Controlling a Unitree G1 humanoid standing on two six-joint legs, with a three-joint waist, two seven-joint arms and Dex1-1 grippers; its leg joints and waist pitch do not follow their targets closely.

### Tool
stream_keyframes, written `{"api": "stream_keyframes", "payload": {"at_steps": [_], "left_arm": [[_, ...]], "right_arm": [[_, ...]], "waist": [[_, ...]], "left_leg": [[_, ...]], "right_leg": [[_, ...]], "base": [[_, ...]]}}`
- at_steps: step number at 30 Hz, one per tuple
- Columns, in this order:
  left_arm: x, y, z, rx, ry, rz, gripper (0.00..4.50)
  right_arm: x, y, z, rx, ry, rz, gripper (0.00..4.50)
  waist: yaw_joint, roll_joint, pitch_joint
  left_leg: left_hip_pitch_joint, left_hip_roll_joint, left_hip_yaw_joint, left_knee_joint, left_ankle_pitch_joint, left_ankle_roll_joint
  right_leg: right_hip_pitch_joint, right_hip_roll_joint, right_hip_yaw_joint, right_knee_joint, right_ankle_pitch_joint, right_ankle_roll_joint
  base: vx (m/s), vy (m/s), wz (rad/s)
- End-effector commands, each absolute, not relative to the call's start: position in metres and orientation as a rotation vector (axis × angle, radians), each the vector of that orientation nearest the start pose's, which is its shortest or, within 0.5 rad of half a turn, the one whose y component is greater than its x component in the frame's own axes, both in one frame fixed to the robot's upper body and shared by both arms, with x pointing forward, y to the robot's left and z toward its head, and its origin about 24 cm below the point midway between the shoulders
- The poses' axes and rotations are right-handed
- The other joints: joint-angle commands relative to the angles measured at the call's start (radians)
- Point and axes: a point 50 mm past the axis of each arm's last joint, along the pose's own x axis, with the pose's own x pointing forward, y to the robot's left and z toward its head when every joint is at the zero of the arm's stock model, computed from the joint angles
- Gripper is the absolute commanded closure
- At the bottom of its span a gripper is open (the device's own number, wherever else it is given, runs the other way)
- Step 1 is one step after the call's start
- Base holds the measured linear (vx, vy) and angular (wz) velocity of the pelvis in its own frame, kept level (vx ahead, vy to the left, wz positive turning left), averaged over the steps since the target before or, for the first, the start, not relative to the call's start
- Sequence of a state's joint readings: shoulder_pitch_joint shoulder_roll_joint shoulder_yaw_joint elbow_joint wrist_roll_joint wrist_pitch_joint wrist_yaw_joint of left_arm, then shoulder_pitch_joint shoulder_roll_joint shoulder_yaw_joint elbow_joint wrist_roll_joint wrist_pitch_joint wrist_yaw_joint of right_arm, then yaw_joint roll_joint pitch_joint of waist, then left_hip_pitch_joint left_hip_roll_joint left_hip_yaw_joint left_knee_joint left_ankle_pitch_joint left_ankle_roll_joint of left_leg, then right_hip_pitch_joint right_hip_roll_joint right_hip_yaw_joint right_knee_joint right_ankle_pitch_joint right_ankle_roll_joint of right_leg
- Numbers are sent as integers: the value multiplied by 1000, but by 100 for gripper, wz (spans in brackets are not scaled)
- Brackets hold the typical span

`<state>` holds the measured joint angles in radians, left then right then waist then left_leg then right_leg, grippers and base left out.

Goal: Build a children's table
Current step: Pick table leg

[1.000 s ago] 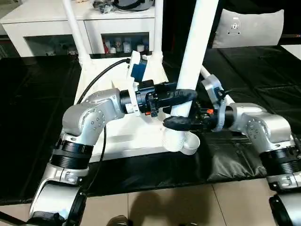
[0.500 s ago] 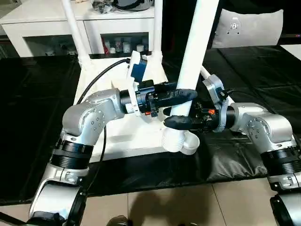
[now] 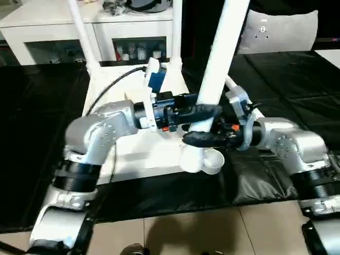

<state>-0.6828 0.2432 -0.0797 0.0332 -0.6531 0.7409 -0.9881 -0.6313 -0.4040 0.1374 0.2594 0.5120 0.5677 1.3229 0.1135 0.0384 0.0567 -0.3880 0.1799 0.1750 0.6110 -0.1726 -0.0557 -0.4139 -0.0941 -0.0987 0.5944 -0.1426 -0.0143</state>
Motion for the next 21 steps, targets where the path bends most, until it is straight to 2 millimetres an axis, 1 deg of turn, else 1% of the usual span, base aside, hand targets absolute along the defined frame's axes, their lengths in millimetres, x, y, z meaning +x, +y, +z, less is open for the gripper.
{"api": "stream_keyframes", "payload": {"at_steps": [1,2,3,4,5,6,7,9,10,11,12,13,14,16,19,20,21], "left_arm": [[285,51,185,-273,64,-1619,133],[284,49,185,-278,62,-1620,122],[283,46,185,-282,64,-1622,114],[282,45,184,-276,66,-1621,114],[281,42,182,-255,71,-1613,91],[281,41,181,-244,73,-1607,81],[282,38,178,-218,81,-1582,76],[284,37,178,-211,80,-1571,76],[284,36,178,-210,79,-1569,76],[285,35,179,-204,75,-1563,76],[285,34,179,-201,72,-1563,76],[285,34,179,-200,71,-1563,76],[284,34,179,-201,70,-1562,76],[285,35,179,-207,63,-1552,76],[286,37,179,-225,56,-1542,76],[287,40,179,-252,48,-1535,76],[288,44,181,-311,23,-1537,76]], "right_arm": [[316,-128,130,162,245,1433,264],[316,-128,129,155,249,1429,264],[317,-128,127,140,257,1423,264],[317,-127,126,136,258,1422,264],[316,-126,125,132,260,1420,264],[316,-126,125,133,261,1418,264],[316,-125,124,132,257,1408,264],[319,-124,123,122,253,1390,264],[319,-124,122,120,252,1384,264],[325,-124,120,100,250,1337,264],[328,-123,120,95,245,1313,264],[328,-123,120,94,243,1309,264],[328,-122,120,100,238,1307,264],[327,-122,122,124,220,1315,264],[326,-122,124,160,206,1327,264],[325,-123,126,180,197,1336,264],[322,-124,127,205,189,1349,264]], "waist": [[2,-15,-77],[3,-13,-77],[4,-13,-77],[5,-14,-77],[6,-15,-78],[6,-15,-77],[5,-17,-77],[3,-18,-78],[4,-15,-79],[4,-13,-78],[0,-14,-78],[-3,-14,-78],[-4,-15,-78],[-2,-13,-78],[-1,-13,-78],[0,-12,-79],[2,-8,-79]], "left_leg": [[15,44,-15,-71,-215,41],[16,44,-15,-70,-216,40],[18,45,-14,-71,-224,39],[18,45,-15,-71,-225,37],[17,45,-16,-72,-224,37],[17,45,-16,-72,-225,39],[15,45,-17,-73,-219,39],[14,43,-16,-71,-213,40],[14,43,-16,-70,-211,40],[15,43,-16,-71,-213,40],[13,43,-16,-71,-217,38],[14,41,-16,-71,-222,36],[15,42,-16,-71,-224,38],[17,43,-16,-71,-224,43],[16,44,-16,-72,-223,46],[17,45,-16,-72,-221,46],[17,44,-16,-71,-219,48]], "right_leg": [[58,-57,43,-72,-388,-158],[57,-56,43,-73,-389,-157],[56,-57,44,-74,-392,-157],[56,-57,44,-73,-392,-158],[58,-58,44,-73,-389,-156],[57,-57,44,-74,-388,-153],[59,-58,44,-73,-386,-150],[59,-58,45,-74,-388,-145],[59,-59,44,-74,-387,-147],[58,-58,44,-74,-386,-149],[58,-58,43,-73,-382,-152],[59,-57,42,-74,-385,-151],[59,-57,42,-75,-386,-151],[58,-56,43,-74,-379,-155],[59,-56,43,-72,-362,-162],[58,-56,44,-71,-356,-166],[59,-56,44,-71,-349,-169]], "base": [[0,0,0],[0,0,0],[0,0,0],[0,0,0],[0,0,0],[0,0,0],[0,0,0],[0,0,0],[0,0,0],[0,0,0],[0,0,0],[0,0,0],[0,0,0],[0,0,0],[0,0,0],[0,0,0],[0,0,0]]}}
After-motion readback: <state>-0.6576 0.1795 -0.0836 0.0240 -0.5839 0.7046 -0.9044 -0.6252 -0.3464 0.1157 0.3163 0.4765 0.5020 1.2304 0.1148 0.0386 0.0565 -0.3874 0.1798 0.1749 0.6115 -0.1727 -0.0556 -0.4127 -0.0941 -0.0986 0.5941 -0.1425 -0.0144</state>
